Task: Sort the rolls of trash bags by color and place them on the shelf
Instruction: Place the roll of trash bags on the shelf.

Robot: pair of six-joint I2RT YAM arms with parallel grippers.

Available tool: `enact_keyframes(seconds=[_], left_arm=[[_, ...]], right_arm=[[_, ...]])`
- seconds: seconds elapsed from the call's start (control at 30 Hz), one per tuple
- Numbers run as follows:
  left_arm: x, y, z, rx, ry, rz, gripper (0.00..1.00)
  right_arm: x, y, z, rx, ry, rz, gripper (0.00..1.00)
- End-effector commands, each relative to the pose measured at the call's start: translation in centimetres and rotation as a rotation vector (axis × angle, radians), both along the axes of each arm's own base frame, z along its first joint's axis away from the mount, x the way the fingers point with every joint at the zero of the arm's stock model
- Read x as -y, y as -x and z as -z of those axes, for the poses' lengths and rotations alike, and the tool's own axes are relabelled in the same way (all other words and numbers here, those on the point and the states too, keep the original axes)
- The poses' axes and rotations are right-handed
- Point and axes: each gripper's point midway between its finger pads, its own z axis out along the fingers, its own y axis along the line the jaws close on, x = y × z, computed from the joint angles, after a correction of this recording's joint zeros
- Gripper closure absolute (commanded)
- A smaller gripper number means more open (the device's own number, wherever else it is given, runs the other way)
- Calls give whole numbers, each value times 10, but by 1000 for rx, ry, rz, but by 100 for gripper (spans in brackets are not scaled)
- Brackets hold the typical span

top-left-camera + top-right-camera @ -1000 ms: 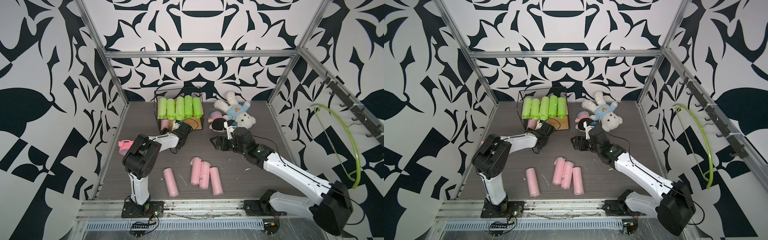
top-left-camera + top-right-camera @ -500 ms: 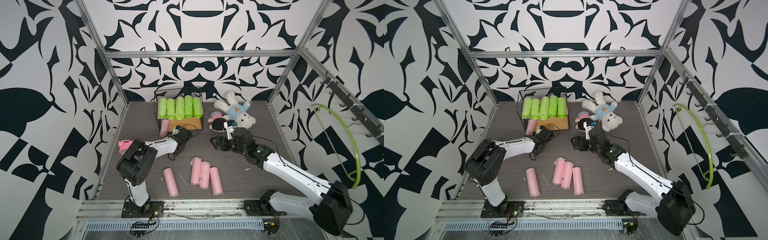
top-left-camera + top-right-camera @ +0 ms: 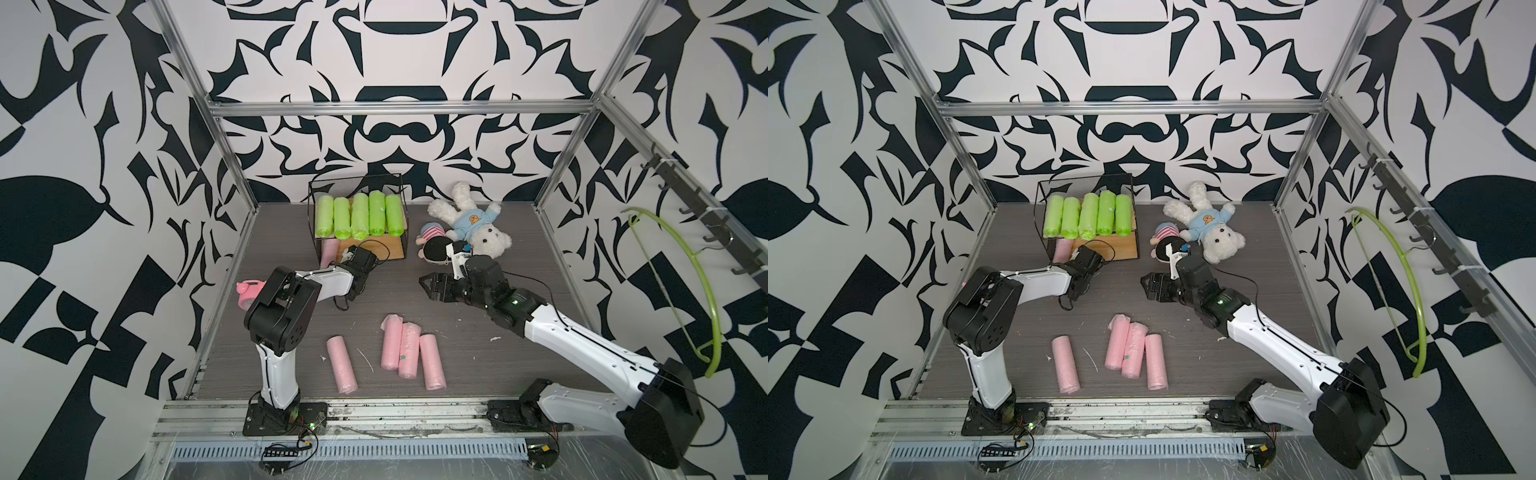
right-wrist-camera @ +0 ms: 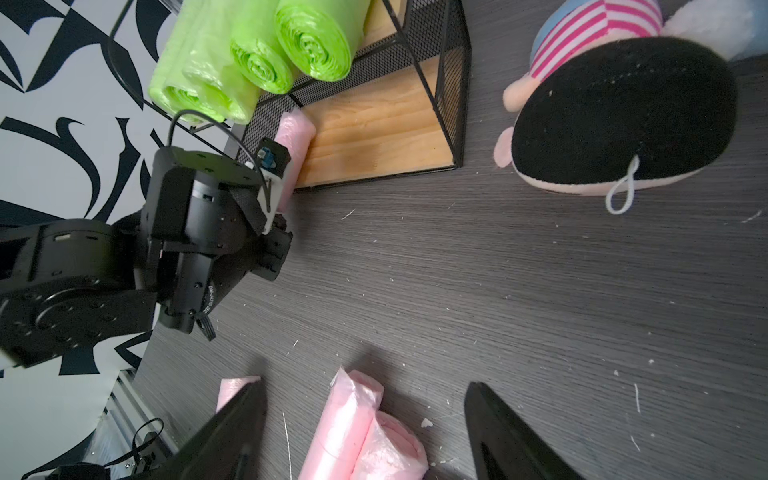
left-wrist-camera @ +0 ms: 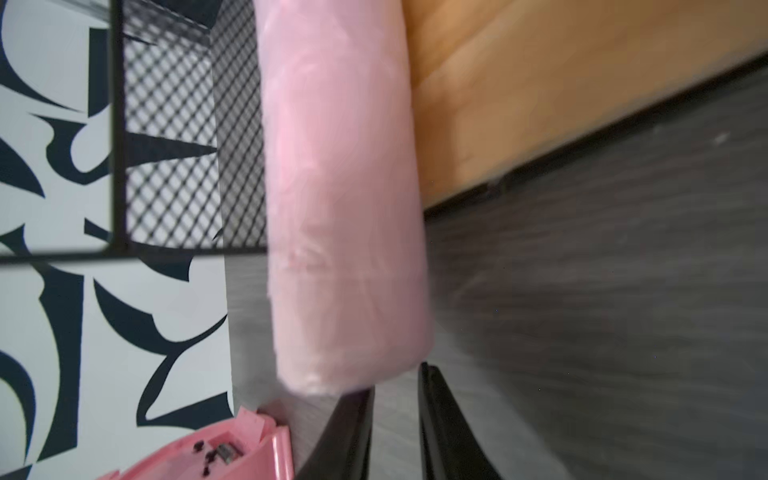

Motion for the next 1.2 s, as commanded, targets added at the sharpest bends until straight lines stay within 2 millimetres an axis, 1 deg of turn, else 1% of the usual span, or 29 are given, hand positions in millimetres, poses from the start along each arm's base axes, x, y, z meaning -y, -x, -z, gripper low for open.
enact_keyframes(seconds=[0.0, 0.17, 0.3, 0.4, 0.47, 0.57, 0.6, 0.73, 0.8, 0.87, 0.97, 1.1, 1.17], left_arm=[[8, -20, -1, 26, 9, 21, 76], [11, -28, -1, 33, 13, 24, 75], [14, -22, -4, 30, 31, 17, 70], [17, -8, -11, 34, 44, 19, 66], [22, 4, -18, 37, 66, 26, 61], [34, 24, -27, 41, 124, 48, 55], [39, 32, -29, 39, 148, 58, 53], [62, 63, -39, 29, 255, 102, 46], [73, 76, -46, 27, 320, 125, 44], [85, 87, -55, 27, 422, 142, 41], [100, 99, -65, 21, 575, 175, 38], [108, 109, -76, 18, 677, 207, 36], [108, 112, -81, 22, 695, 216, 35]], right_arm=[[-1, -3, -13, 36, -24, 4, 19], [3, -1, -10, 30, -6, 11, 19], [5, 1, -3, 13, 11, 10, 19], [12, 7, 9, -30, 59, 16, 19], [17, 16, 20, -85, 111, 4, 19], [27, 40, 40, -190, 200, -29, 20], [29, 51, 46, -230, 220, -50, 20], [29, 93, 67, -352, 283, -132, 20], [28, 106, 76, -389, 305, -150, 20], [29, 114, 86, -416, 306, -148, 20], [25, 117, 100, -449, 284, -150, 20], [17, 117, 116, -477, 270, -152, 23], [9, 116, 120, -481, 249, -166, 24]])
